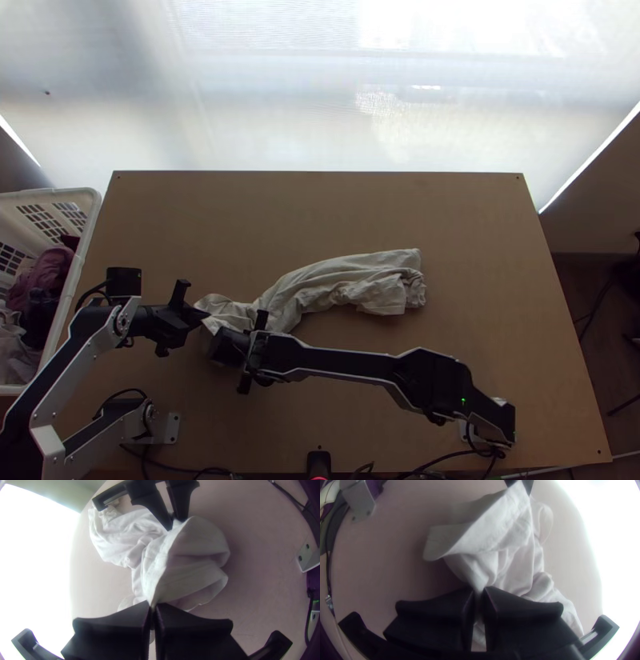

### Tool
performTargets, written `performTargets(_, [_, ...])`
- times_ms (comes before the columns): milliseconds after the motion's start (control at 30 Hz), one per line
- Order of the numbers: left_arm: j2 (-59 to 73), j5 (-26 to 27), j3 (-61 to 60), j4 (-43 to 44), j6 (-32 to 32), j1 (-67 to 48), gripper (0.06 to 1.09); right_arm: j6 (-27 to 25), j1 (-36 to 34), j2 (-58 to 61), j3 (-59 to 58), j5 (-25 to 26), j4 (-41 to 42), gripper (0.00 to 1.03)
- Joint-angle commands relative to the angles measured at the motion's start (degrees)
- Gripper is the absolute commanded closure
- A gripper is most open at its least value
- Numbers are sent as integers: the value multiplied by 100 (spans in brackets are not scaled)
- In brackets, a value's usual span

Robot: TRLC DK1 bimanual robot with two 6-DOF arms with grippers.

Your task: Fold the t-shirt

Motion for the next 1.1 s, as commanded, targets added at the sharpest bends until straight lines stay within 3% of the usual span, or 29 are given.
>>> performTargets(0, [-286, -6, 779, -1109, -334, 15, 105, 175, -26, -310, 349, -653, -57, 100])
performTargets(233, [-374, -15, 1807, -2560, -773, -12, 105, 711, -123, -301, 1377, -1883, -980, 100])
performTargets(567, [-559, -23, 2774, -3913, -967, -143, 105, 799, -290, -741, 1281, -2103, -1331, 100])
performTargets(667, [-567, -32, 2862, -3825, -1318, -609, 105, 737, -404, -1031, 938, -2103, -1331, 100])
performTargets(867, [-225, -349, 2880, -2401, -2988, -1945, 105, 658, -984, -1611, 112, -2094, -1323, 100])
performTargets(1067, [672, -665, 3187, -1215, -3849, -2701, 105, 579, -1494, -2156, -732, -2103, -1323, 100])
